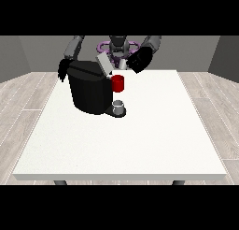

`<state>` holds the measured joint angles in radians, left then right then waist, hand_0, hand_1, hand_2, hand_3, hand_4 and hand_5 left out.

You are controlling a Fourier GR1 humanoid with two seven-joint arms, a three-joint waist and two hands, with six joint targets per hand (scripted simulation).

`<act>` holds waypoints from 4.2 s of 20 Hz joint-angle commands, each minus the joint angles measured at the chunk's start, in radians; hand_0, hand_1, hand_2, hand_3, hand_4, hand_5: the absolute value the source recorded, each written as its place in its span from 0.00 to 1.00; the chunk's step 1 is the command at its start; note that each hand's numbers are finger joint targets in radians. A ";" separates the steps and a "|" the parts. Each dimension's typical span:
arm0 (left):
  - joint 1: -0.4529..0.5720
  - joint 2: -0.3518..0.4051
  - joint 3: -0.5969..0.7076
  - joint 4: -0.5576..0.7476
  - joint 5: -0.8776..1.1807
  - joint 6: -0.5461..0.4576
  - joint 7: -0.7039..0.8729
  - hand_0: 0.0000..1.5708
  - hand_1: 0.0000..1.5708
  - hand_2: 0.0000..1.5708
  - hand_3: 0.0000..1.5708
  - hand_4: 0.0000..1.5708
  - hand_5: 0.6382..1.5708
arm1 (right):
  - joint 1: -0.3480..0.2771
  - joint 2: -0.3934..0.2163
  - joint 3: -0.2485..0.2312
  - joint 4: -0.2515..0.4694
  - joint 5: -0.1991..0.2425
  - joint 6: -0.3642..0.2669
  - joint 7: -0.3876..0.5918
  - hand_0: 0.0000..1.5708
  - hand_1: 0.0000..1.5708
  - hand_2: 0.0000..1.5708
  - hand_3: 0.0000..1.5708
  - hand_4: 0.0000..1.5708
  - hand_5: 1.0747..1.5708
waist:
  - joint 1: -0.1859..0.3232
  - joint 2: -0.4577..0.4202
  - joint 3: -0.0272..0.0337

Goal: Insert the coffee pod into the coffee machine and close the lid

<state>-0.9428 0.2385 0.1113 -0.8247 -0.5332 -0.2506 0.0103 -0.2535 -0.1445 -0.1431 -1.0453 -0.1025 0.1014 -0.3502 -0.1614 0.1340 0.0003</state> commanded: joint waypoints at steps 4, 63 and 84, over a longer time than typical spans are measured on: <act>-0.116 0.041 0.051 0.033 0.001 0.068 -0.002 0.91 0.91 0.93 0.84 0.40 1.00 | -0.090 0.005 0.024 0.008 0.017 0.028 -0.057 0.00 0.00 0.00 0.00 0.12 1.00 | -0.043 0.154 0.0001; 0.693 -0.105 0.229 0.168 0.319 -0.091 -0.428 0.00 0.00 0.00 0.00 0.16 1.00 | 0.221 0.143 0.315 -0.310 0.111 -0.019 0.112 0.00 0.00 0.00 0.00 0.15 1.00 | 0.058 -0.519 -0.0017; 0.753 -0.144 0.116 -0.163 0.432 -0.209 -0.458 0.00 0.00 0.00 0.00 0.11 1.00 | -0.081 0.144 0.338 -0.438 0.317 -0.346 0.291 0.00 0.00 0.00 0.00 0.13 1.00 | 0.252 -0.186 -0.0003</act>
<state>-0.1875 0.1021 0.2441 -0.9527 -0.1187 -0.4482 -0.4489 -0.2377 -0.0039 0.2007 -1.5164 0.1676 -0.1904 -0.0914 0.0684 -0.1079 0.0000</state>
